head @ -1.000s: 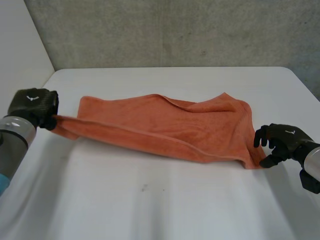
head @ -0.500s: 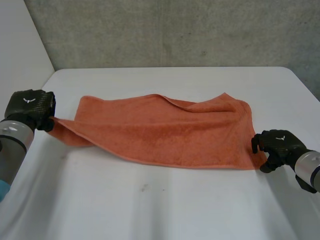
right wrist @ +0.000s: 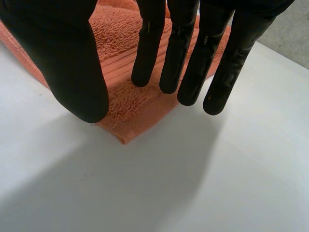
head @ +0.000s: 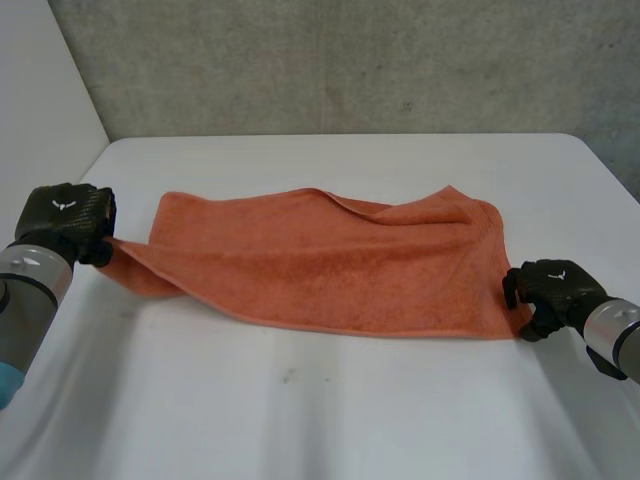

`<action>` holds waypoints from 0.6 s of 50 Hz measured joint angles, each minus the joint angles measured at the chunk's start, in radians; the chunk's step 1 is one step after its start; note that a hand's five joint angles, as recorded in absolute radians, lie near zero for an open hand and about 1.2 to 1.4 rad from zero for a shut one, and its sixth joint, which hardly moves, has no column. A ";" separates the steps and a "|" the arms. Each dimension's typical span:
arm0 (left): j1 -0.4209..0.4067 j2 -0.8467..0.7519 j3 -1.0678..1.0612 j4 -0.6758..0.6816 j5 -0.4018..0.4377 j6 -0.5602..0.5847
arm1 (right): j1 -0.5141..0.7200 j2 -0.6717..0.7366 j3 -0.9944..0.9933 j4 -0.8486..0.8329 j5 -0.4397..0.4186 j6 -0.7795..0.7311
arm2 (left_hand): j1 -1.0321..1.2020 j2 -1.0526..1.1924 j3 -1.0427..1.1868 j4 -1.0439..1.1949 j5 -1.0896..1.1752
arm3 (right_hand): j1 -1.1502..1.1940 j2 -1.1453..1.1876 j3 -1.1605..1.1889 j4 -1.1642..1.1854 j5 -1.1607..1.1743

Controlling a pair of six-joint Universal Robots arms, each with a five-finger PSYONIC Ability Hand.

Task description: Fold the laundry

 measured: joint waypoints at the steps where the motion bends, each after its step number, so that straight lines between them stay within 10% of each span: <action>1: 0.000 0.000 0.000 0.000 0.000 0.000 | 0.000 0.001 -0.001 -0.001 0.000 0.000 | 0.000 0.000 0.000 0.000 0.000 | 0.000 0.000 0.000 0.000 0.000; 25: -0.001 0.000 -0.003 -0.001 0.000 0.000 | 0.012 0.026 -0.013 -0.016 0.013 -0.001 | 0.000 0.000 0.000 0.000 0.000 | -0.014 -0.024 -0.022 -0.021 0.008; 30: 0.000 0.000 -0.004 -0.001 0.000 0.000 | 0.013 0.028 -0.015 -0.025 0.018 -0.001 | 0.000 0.000 0.000 0.000 0.000 | 0.273 0.336 0.336 0.340 0.343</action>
